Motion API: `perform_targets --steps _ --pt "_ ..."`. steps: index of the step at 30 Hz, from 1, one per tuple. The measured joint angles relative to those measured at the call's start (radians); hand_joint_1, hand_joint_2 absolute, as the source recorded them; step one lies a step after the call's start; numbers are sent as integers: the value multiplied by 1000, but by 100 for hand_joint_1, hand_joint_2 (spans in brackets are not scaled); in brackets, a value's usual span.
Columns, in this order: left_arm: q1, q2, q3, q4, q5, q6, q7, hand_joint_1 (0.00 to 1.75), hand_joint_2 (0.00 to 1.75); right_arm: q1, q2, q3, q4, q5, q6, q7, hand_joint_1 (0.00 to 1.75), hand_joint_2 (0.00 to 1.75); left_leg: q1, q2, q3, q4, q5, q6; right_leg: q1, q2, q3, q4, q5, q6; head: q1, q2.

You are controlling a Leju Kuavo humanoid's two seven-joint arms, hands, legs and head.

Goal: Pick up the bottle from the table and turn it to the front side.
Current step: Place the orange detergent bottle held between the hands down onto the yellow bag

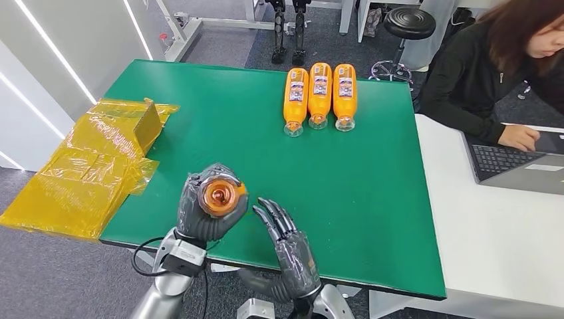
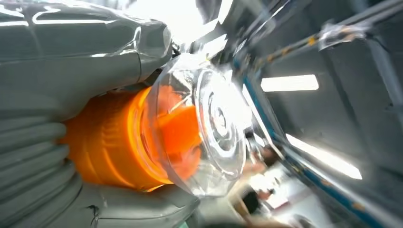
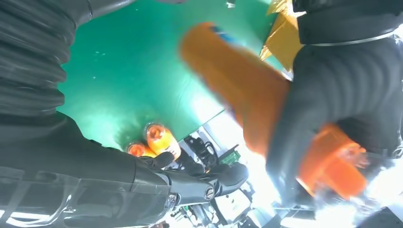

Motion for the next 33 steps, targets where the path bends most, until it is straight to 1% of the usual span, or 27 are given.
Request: perform_targets --steps 3,6,10,13,16,19,23,27,29,33 --pt "-32 17 18 27 -168 86 32 175 175 -16 7 6 15 -17 -1 -9 0 175 0 0 0 0 0 0 0 0 0 0 0 0 0 0" --pt "-67 38 24 76 -291 152 62 175 175 -20 16 11 28 -22 -9 -17 0 175 0 0 0 0 0 0 0 0 0 0 0 0 0 0" --pt "-117 67 25 155 -368 208 84 175 175 -20 23 17 40 -23 -18 -23 0 175 0 0 0 0 0 0 0 0 0 0 0 0 0 0" --pt "-146 91 25 207 -425 247 118 175 175 -21 27 19 48 -28 -19 -28 0 175 0 0 0 0 0 0 0 0 0 0 0 0 0 0" --pt "-172 116 25 264 -546 300 193 175 175 -22 30 20 58 -42 -21 -40 0 175 0 0 0 0 0 0 0 0 0 0 0 0 0 0" --pt "-218 144 25 357 -727 339 311 175 175 -24 32 24 65 -59 -25 -51 0 175 0 0 0 0 0 -1 0 0 0 1 0 0 0 0" --pt "-311 177 24 559 -910 355 443 175 175 -27 35 30 67 -80 -25 -56 0 175 0 0 0 0 1 -1 0 1 -1 1 1 -1 0 0" --pt "-394 202 22 756 -992 306 544 175 175 -33 35 38 67 -103 -22 -56 0 175 0 1 0 0 2 -2 0 2 -1 1 1 -2 0 0" --pt "-422 212 22 826 -1004 280 569 175 175 -34 35 41 67 -109 -21 -56 0 175 0 1 0 0 2 -2 0 2 -2 1 2 -2 0 0" --pt "-455 227 22 914 -1008 261 582 175 175 -35 35 43 67 -112 -19 -56 0 175 0 1 0 0 2 -2 0 2 -2 1 1 -2 0 0"
